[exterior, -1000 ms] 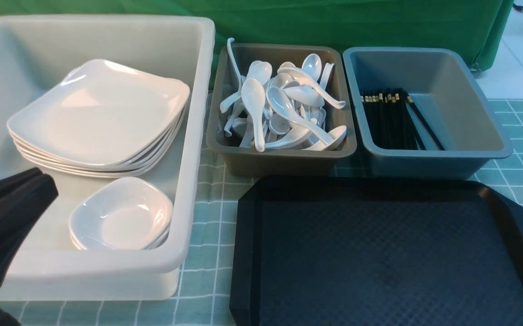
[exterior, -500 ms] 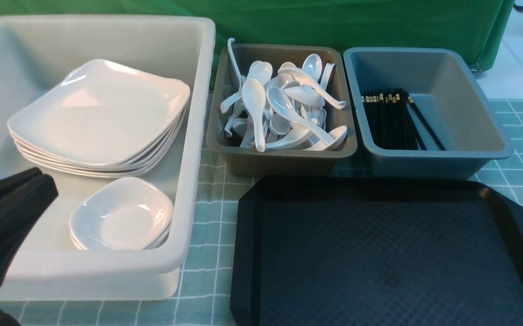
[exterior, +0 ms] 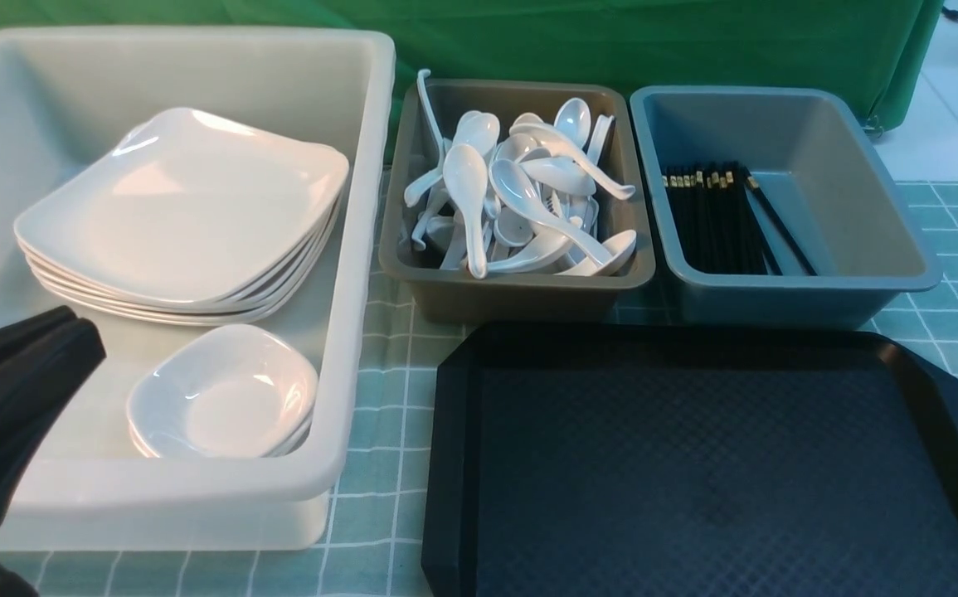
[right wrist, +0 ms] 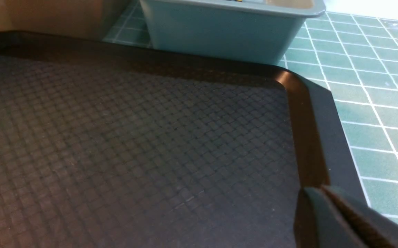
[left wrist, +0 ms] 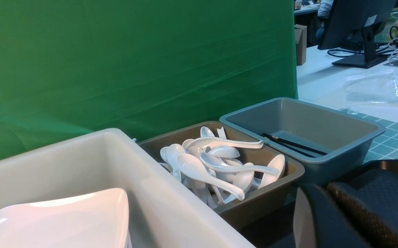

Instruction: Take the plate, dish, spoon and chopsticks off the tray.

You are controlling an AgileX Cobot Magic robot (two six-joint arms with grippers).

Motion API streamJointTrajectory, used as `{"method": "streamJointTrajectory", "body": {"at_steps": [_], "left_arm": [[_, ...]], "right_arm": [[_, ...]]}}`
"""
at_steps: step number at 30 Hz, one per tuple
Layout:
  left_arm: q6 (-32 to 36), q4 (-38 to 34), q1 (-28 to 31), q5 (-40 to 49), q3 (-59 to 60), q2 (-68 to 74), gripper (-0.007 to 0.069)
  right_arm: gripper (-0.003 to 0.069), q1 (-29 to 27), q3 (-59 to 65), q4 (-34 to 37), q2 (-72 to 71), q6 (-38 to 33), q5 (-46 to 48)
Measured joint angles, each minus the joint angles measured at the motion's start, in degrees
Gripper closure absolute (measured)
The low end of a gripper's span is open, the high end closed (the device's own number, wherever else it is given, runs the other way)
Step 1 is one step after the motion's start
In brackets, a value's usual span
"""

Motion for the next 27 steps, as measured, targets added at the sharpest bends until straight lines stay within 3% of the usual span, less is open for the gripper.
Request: {"method": "streamJointTrajectory", "body": {"at_steps": [8, 12, 15, 18, 19, 21, 24, 27], "left_arm": [[0.0, 0.2, 0.0, -0.2, 0.1, 0.0, 0.0608], [0.0, 4.6, 1.8, -4.3, 2.9, -2.0, 0.0608], [-1.4, 3.9, 7.1, -5.1, 5.2, -5.1, 0.0609], [-5.8, 2.2, 18.8, -3.3, 10.7, -11.2, 0.0609], [-5.8, 2.2, 18.8, -3.3, 10.7, -11.2, 0.0609], [-8.7, 1.1, 26.5, -1.3, 16.1, -16.3, 0.0609], [-11.9, -1.2, 32.8, 2.2, 23.1, -20.4, 0.0609], [-13.4, -1.7, 34.3, 7.4, 24.3, -20.9, 0.0609]], "right_arm": [[0.0601, 0.0, 0.0, 0.0, 0.0, -0.1, 0.0], [0.0584, 0.0, 0.0, 0.0, 0.0, -0.1, 0.0], [0.0578, 0.0, 0.0, 0.0, 0.0, -0.1, 0.0], [0.0571, 0.0, 0.0, 0.0, 0.0, -0.1, 0.0], [0.0571, 0.0, 0.0, 0.0, 0.0, -0.1, 0.0], [0.0566, 0.0, 0.0, 0.0, 0.0, -0.1, 0.0], [0.0557, 0.0, 0.0, 0.0, -0.1, -0.1, 0.0], [0.0551, 0.0, 0.0, 0.0, 0.0, -0.1, 0.0]]}}
